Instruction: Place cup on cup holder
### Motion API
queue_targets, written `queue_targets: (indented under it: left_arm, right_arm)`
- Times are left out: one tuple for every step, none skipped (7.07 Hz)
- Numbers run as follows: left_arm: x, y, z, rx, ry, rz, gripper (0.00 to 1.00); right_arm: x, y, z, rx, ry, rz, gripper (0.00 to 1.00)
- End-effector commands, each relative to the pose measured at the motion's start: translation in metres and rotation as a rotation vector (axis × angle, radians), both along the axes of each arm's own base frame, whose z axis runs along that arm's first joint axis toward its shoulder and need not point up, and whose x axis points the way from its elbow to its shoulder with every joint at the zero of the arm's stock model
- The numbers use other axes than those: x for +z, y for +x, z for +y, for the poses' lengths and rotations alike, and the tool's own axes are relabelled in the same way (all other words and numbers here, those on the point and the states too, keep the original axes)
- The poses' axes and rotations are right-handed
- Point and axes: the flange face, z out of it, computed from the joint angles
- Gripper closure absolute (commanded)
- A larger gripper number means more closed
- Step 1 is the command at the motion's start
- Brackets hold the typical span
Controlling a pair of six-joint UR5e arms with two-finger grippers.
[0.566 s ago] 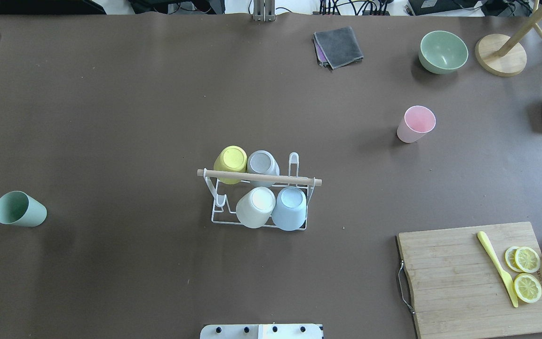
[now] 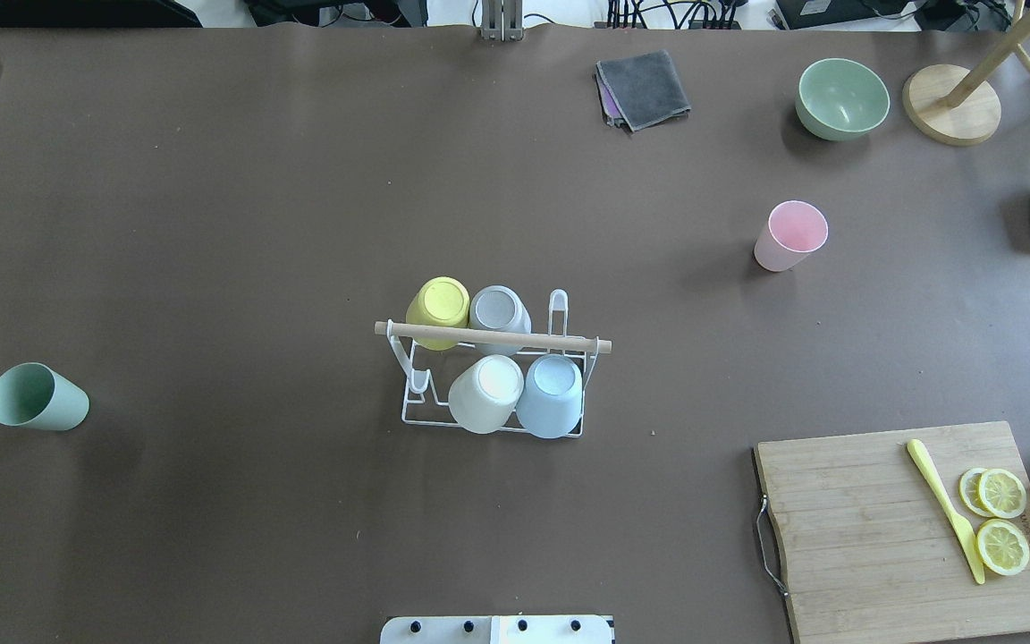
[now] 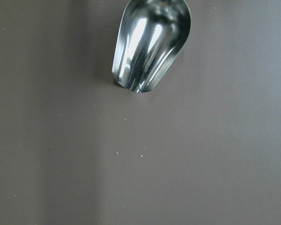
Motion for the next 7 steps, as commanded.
queue_targets:
  left_arm:
    - [-0.001, 0.000, -0.002, 0.001, 0.004, -0.001, 0.02]
    - [0.003, 0.000, -0.002, 0.001, -0.002, -0.003, 0.02]
    - [0.003, 0.000, -0.002, 0.001, -0.002, -0.003, 0.02]
    - [0.002, 0.000, -0.003, 0.002, 0.001, -0.003, 0.02]
    - [0.001, 0.000, -0.003, 0.002, 0.002, -0.003, 0.02]
    - [-0.001, 0.000, -0.006, 0.001, 0.007, -0.003, 0.02]
    - [-0.002, 0.000, -0.007, 0.000, 0.007, -0.003, 0.02]
  right_arm:
    - [0.001, 0.000, 0.001, 0.000, -0.002, 0.003, 0.00]
    - [0.004, 0.002, 0.004, 0.002, -0.008, -0.007, 0.00]
    - [0.006, 0.004, 0.009, 0.008, -0.013, -0.008, 0.00]
    - [0.001, 0.004, 0.007, 0.011, -0.004, -0.007, 0.00]
    - [-0.004, 0.003, 0.007, 0.011, 0.005, -0.012, 0.00]
    - [-0.004, 0.003, 0.008, 0.010, 0.006, -0.015, 0.00]
    - [-0.005, 0.003, 0.008, 0.010, 0.009, -0.012, 0.00]
